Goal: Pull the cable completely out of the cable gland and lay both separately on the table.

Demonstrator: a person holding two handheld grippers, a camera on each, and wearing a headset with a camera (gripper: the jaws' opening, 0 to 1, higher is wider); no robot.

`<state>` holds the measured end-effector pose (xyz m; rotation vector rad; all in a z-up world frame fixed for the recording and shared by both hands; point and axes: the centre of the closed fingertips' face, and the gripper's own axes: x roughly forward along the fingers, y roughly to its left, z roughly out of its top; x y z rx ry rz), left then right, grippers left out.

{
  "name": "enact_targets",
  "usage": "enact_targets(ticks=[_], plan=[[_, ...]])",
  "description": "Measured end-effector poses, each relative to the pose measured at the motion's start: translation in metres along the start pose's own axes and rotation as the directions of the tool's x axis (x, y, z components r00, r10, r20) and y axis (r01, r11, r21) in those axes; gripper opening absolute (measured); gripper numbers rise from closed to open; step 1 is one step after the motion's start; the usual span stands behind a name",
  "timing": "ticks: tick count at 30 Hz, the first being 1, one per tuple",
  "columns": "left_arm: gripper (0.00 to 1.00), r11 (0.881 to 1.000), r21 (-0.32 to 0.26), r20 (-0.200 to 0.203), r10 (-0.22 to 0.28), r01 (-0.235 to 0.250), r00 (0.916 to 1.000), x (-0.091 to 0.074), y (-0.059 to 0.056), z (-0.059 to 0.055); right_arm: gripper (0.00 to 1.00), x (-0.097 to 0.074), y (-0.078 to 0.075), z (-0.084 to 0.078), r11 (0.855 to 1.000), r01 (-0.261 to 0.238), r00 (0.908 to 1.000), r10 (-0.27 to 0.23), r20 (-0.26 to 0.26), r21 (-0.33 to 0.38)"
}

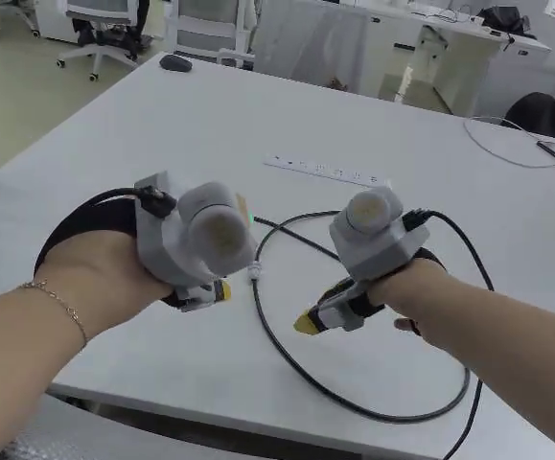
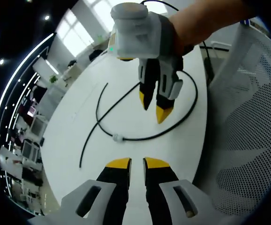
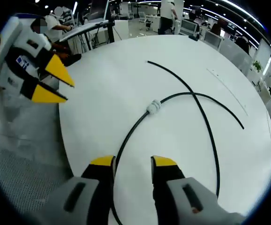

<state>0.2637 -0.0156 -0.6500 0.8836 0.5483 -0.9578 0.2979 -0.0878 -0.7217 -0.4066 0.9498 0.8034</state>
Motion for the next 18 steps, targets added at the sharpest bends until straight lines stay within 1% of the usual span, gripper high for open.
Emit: enact_targets(ticks=[1, 2, 3, 4, 5, 6, 7, 8, 9, 10, 11, 13, 14, 15, 16, 18], plan=[[0.12, 1.0, -0.004, -0.001, 0.004, -0.004, 1.0, 0.0, 0.001, -0.001, 0.3, 0.011, -0.001, 0.006, 1.0, 0.002, 1.0, -0.002, 0.007, 0.007], [0.12, 1.0, -0.006, -0.002, 0.011, -0.011, 0.9999, -0.001, 0.003, -0.002, 0.28, 0.018, -0.002, 0.009, 1.0, 0.004, 1.0, -0.005, 0.007, 0.017], [0.11, 1.0, -0.009, -0.004, 0.013, -0.013, 0.9999, -0.001, 0.003, -0.003, 0.26, 0.022, -0.003, 0.009, 1.0, 0.008, 1.0, -0.008, 0.005, 0.025], [0.11, 1.0, 0.002, -0.004, 0.006, -0.006, 1.0, -0.001, -0.001, -0.002, 0.25, 0.032, -0.005, 0.011, 0.999, 0.019, 0.9998, -0.019, -0.002, 0.043], [0.11, 1.0, 0.01, -0.003, -0.002, 0.002, 1.0, 0.0, -0.003, -0.002, 0.24, 0.038, -0.006, 0.011, 0.999, 0.023, 0.9997, -0.023, -0.006, 0.048], [0.11, 1.0, 0.018, -0.006, -0.023, 0.023, 0.9997, 0.001, -0.009, -0.004, 0.24, 0.046, -0.008, 0.014, 0.998, 0.027, 0.9996, -0.027, -0.004, 0.051], [0.1, 0.999, 0.018, -0.015, -0.032, 0.032, 0.9994, 0.002, -0.012, -0.006, 0.24, 0.05, -0.009, 0.015, 0.998, 0.033, 0.9995, -0.032, -0.005, 0.051], [0.09, 0.999, 0.023, -0.03, -0.036, 0.037, 0.9989, 0.002, -0.014, -0.01, 0.23, 0.054, -0.011, 0.018, 0.996, 0.036, 0.9993, -0.037, 0.008, 0.076], [0.09, 0.999, 0.026, -0.035, -0.036, 0.037, 0.9987, 0.002, -0.015, -0.01, 0.23, 0.057, -0.01, 0.022, 0.995, 0.031, 0.999, -0.034, 0.028, 0.099], [0.09, 0.999, 0.027, -0.035, -0.036, 0.037, 0.9987, 0.002, -0.015, -0.01, 0.23, 0.061, -0.011, 0.026, 0.994, 0.03, 0.9983, -0.035, 0.047, 0.106], [0.1, 0.999, 0.024, -0.034, -0.035, 0.036, 0.9988, 0.002, -0.014, -0.01, 0.23, 0.062, -0.012, 0.027, 0.994, 0.041, 0.998, -0.045, 0.045, 0.1], [0.1, 0.999, 0.01, -0.032, -0.03, 0.03, 0.9991, 0.001, -0.012, -0.01, 0.2, 0.066, -0.018, 0.03, 0.995, 0.086, 0.9954, -0.088, 0.039, 0.052], [0.1, 1.0, 0.008, -0.034, -0.029, 0.029, 0.999, 0.002, -0.012, -0.011, 0.17, 0.066, -0.02, 0.034, 0.994, 0.105, 0.9928, -0.107, 0.054, 0.037], [0.1, 1.0, 0.005, -0.042, -0.029, 0.03, 0.9987, 0.002, -0.012, -0.014, 0.13, 0.067, -0.018, 0.037, 0.994, 0.106, 0.9919, -0.108, 0.067, 0.034], [0.1, 1.0, 0.003, -0.048, -0.031, 0.031, 0.9984, 0.002, -0.012, -0.016, 0.11, 0.069, -0.018, 0.036, 0.993, 0.113, 0.9918, -0.114, 0.056, 0.03], [0.1, 0.999, 0.0, -0.056, -0.034, 0.034, 0.9979, 0.003, -0.013, -0.018, 0.11, 0.07, -0.017, 0.035, 0.993, 0.118, 0.992, -0.118, 0.045, -0.001]])
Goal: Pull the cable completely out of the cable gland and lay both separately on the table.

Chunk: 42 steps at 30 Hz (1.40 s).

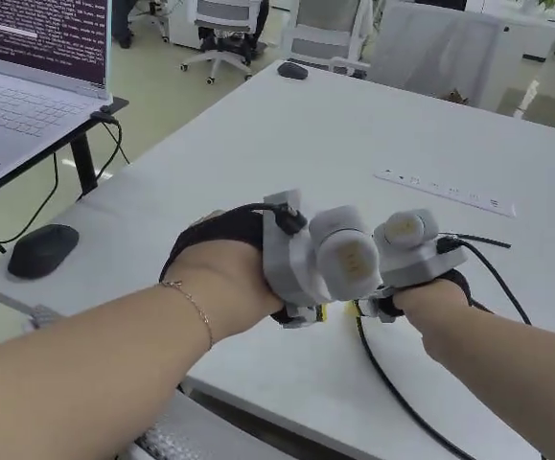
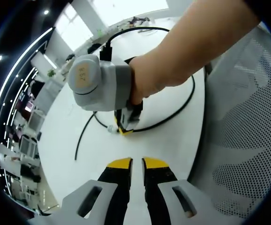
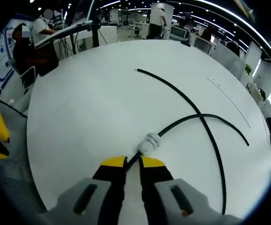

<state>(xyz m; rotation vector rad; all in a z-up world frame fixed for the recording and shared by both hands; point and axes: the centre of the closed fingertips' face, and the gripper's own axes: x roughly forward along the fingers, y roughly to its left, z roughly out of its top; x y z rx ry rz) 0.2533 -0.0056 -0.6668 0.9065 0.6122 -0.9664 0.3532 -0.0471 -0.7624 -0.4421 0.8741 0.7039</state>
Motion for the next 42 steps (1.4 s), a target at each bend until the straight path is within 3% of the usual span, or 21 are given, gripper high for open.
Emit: enact_targets(ticks=[2, 5, 9, 11, 13, 18, 21, 24, 25, 26, 27, 28, 30, 31, 32, 33, 37, 38, 40, 41, 42], plan=[[0.1, 1.0, -0.005, -0.004, -0.002, 0.002, 1.0, 0.0, 0.0, -0.001, 0.1, -0.003, 0.001, 0.0, 1.0, -0.01, 0.9999, 0.01, 0.009, -0.001], [0.1, 1.0, -0.001, -0.005, -0.009, 0.009, 0.9999, 0.002, -0.001, 0.0, 0.08, -0.008, 0.018, -0.004, 0.994, -0.107, 0.9941, 0.107, 0.017, -0.033], [0.1, 1.0, 0.0, -0.007, -0.012, 0.012, 0.9999, 0.003, -0.001, 0.0, 0.07, -0.026, 0.045, -0.015, 0.969, -0.225, 0.9741, 0.226, 0.0, -0.103], [0.1, 1.0, -0.002, -0.006, -0.015, 0.015, 0.9999, 0.003, -0.001, 0.0, 0.06, -0.039, 0.058, -0.025, 0.947, -0.282, 0.9594, 0.28, -0.031, -0.153], [0.1, 1.0, 0.0, -0.006, -0.016, 0.016, 0.9998, 0.003, -0.001, 0.0, 0.06, -0.049, 0.068, -0.038, 0.924, -0.324, 0.9459, 0.316, -0.073, -0.204], [0.1, 1.0, 0.005, -0.006, -0.025, 0.025, 0.9997, 0.003, -0.003, 0.001, 0.05, -0.077, 0.09, -0.073, 0.842, -0.434, 0.9008, 0.401, -0.166, -0.319], [0.1, 0.999, 0.026, -0.012, -0.039, 0.039, 0.9992, 0.004, -0.008, 0.001, 0.05, -0.094, 0.096, -0.106, 0.767, -0.495, 0.8687, 0.421, -0.261, -0.409], [0.11, 0.996, 0.058, -0.006, -0.072, 0.072, 0.9974, 0.006, -0.017, 0.003, 0.05, -0.108, 0.093, -0.131, 0.725, -0.514, 0.857, 0.415, -0.305, -0.459], [0.1, 0.991, 0.076, -0.001, -0.108, 0.108, 0.9942, 0.008, -0.025, 0.005, 0.05, -0.112, 0.091, -0.136, 0.721, -0.518, 0.8545, 0.417, -0.31, -0.459], [0.11, 0.99, 0.074, -0.001, -0.121, 0.12, 0.9927, 0.008, -0.029, 0.006, 0.05, -0.117, 0.086, -0.146, 0.696, -0.53, 0.8478, 0.417, -0.327, -0.484], [0.12, 0.983, 0.097, 0.008, -0.154, 0.153, 0.988, 0.01, -0.037, 0.009, 0.05, -0.121, 0.083, -0.152, 0.691, -0.538, 0.8425, 0.419, -0.338, -0.483], [0.14, 0.98, 0.099, 0.01, -0.174, 0.173, 0.9846, 0.01, -0.042, 0.01, 0.05, -0.125, 0.079, -0.158, 0.693, -0.542, 0.8396, 0.417, -0.348, -0.475], [0.15, 0.971, 0.114, 0.016, -0.212, 0.208, 0.9772, 0.012, -0.052, 0.013, 0.05, -0.13, 0.065, -0.17, 0.69, -0.529, 0.847, 0.396, -0.354, -0.494], [0.16, 0.966, 0.126, 0.019, -0.232, 0.228, 0.9726, 0.013, -0.057, 0.015, 0.05, -0.134, 0.056, -0.177, 0.69, -0.521, 0.8516, 0.38, -0.361, -0.503], [0.16, 0.962, 0.129, 0.025, -0.247, 0.242, 0.9686, 0.013, -0.06, 0.018, 0.05, -0.136, 0.046, -0.18, 0.703, -0.5, 0.8627, 0.352, -0.363, -0.505], [0.17, 0.953, 0.131, 0.042, -0.28, 0.272, 0.9592, 0.013, -0.068, 0.022, 0.05, -0.136, 0.031, -0.183, 0.732, -0.454, 0.8849, 0.304, -0.353, -0.507], [0.18, 0.934, 0.146, 0.06, -0.338, 0.327, 0.9393, 0.014, -0.08, 0.034, 0.04, -0.136, -0.001, -0.185, 0.802, -0.341, 0.9304, 0.212, -0.299, -0.491], [0.19, 0.93, 0.147, 0.065, -0.348, 0.336, 0.9351, 0.015, -0.081, 0.039, 0.05, -0.136, -0.012, -0.182, 0.833, -0.276, 0.9498, 0.159, -0.269, -0.48], [0.21, 0.925, 0.143, 0.089, -0.366, 0.352, 0.9263, 0.015, -0.082, 0.047, 0.05, -0.137, -0.02, -0.18, 0.886, -0.204, 0.9653, 0.111, -0.236, -0.416], [0.21, 0.916, 0.136, 0.115, -0.392, 0.377, 0.9126, 0.016, -0.084, 0.055, 0.05, -0.137, -0.019, -0.178, 0.893, -0.197, 0.9683, 0.113, -0.223, -0.405], [0.21, 0.909, 0.151, 0.128, -0.408, 0.389, 0.904, 0.02, -0.084, 0.064, 0.05, -0.136, -0.014, -0.17, 0.908, -0.179, 0.9785, 0.124, -0.164, -0.38]])
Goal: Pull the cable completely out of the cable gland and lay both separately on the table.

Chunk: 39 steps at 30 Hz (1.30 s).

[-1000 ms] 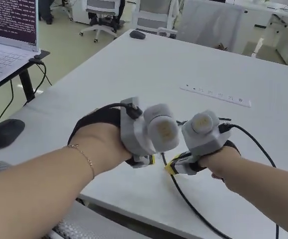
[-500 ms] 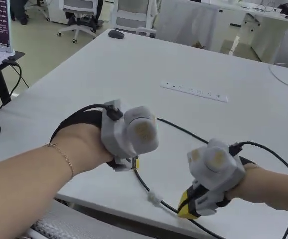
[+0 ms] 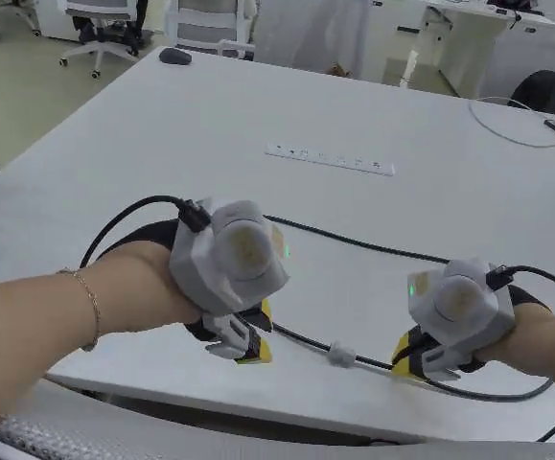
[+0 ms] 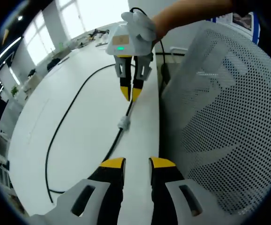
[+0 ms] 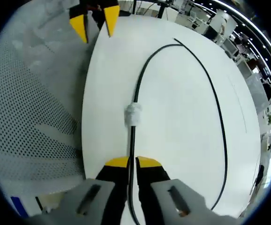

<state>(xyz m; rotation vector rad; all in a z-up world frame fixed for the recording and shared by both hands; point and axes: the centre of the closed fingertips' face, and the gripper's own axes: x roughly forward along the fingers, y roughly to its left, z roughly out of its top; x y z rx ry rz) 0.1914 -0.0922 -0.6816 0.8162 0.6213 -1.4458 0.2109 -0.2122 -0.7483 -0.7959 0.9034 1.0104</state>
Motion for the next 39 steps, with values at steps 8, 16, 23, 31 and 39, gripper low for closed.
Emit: enact_targets(ticks=[8, 16, 23, 31, 39], plan=[[0.24, 0.996, 0.071, -0.035, -0.044, 0.047, 0.9984, 0.049, 0.019, 0.015, 0.15, -0.003, 0.012, 0.022, 0.988, -0.001, 0.9918, -0.018, 0.126, 0.156], [0.24, 0.99, 0.106, -0.044, -0.086, 0.09, 0.9953, 0.095, 0.018, 0.021, 0.17, 0.023, 0.011, 0.017, 0.989, -0.03, 0.9924, 0.012, 0.122, 0.148], [0.26, 0.99, 0.101, -0.035, -0.096, 0.099, 0.9948, 0.111, 0.023, 0.02, 0.1, 0.028, 0.013, 0.027, 0.988, -0.061, 0.9839, 0.035, 0.175, 0.142], [0.17, 0.982, 0.157, -0.051, -0.094, 0.101, 0.9943, 0.109, 0.018, 0.015, 0.04, 0.017, 0.017, 0.037, 0.991, -0.108, 0.9699, 0.086, 0.228, 0.084], [0.16, 0.985, 0.161, -0.086, -0.044, 0.057, 0.9953, 0.075, 0.028, 0.008, 0.04, -0.003, 0.017, 0.036, 0.994, -0.103, 0.9674, 0.09, 0.237, 0.044]])
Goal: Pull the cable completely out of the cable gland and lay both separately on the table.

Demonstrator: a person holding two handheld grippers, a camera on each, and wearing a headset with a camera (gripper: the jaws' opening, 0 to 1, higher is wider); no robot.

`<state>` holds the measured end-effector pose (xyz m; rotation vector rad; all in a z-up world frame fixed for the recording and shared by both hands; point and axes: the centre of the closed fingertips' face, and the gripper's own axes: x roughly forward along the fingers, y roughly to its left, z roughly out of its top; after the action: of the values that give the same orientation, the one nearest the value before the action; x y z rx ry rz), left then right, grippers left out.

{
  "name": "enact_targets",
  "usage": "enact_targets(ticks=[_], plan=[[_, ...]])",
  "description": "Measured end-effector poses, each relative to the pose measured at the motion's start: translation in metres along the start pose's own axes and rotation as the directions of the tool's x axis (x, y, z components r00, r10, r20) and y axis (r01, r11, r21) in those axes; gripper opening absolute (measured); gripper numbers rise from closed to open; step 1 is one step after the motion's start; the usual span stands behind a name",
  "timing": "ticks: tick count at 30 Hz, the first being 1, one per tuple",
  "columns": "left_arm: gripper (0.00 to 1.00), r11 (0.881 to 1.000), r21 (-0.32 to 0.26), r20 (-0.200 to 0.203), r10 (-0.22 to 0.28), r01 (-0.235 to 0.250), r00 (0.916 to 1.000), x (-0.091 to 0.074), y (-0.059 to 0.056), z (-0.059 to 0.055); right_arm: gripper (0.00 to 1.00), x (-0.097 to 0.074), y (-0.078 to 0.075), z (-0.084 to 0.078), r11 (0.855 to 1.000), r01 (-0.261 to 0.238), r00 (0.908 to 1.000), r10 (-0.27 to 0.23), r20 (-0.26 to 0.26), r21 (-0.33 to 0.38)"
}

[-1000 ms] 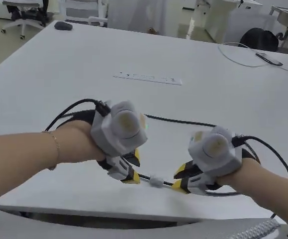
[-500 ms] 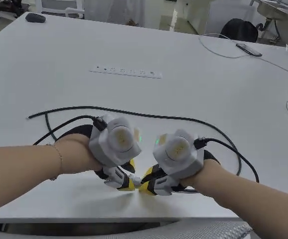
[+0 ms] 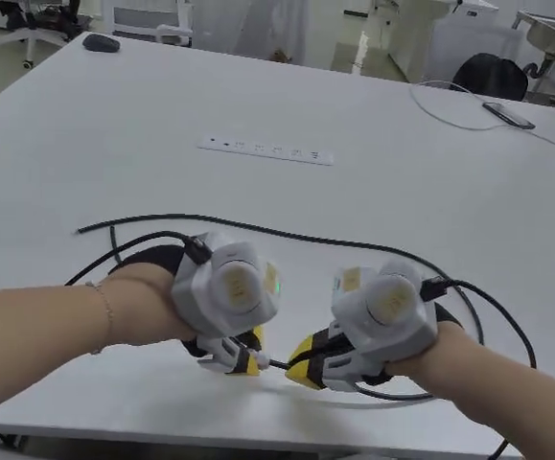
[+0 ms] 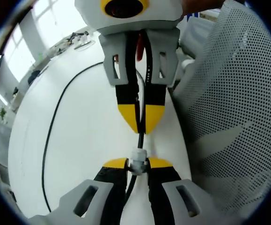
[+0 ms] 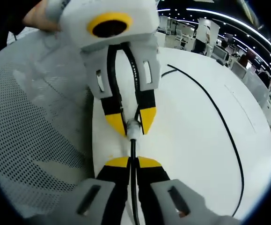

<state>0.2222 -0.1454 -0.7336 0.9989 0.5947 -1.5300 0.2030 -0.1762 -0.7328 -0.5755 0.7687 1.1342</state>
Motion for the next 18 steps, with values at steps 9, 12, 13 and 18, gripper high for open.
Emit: enact_targets(ticks=[9, 12, 13, 18], plan=[[0.16, 0.996, -0.064, -0.039, 0.056, -0.059, 0.9976, -0.047, -0.007, -0.023, 0.05, -0.019, 0.002, -0.019, 1.0, 0.02, 0.9942, -0.018, -0.106, 0.013], [0.16, 0.988, -0.126, -0.048, 0.085, -0.091, 0.9952, -0.061, -0.011, -0.028, 0.09, -0.021, 0.001, -0.012, 0.996, 0.045, 0.9773, -0.059, -0.204, -0.072], [0.16, 0.982, -0.164, -0.058, 0.087, -0.095, 0.9945, -0.064, -0.013, -0.03, 0.11, -0.021, -0.001, -0.004, 0.994, 0.069, 0.9769, -0.083, -0.197, -0.079], [0.16, 0.98, -0.152, -0.079, 0.115, -0.126, 0.9902, -0.082, -0.023, -0.035, 0.21, -0.015, 0.024, 0.079, 0.997, 0.056, 0.9939, -0.061, -0.092, -0.051]])
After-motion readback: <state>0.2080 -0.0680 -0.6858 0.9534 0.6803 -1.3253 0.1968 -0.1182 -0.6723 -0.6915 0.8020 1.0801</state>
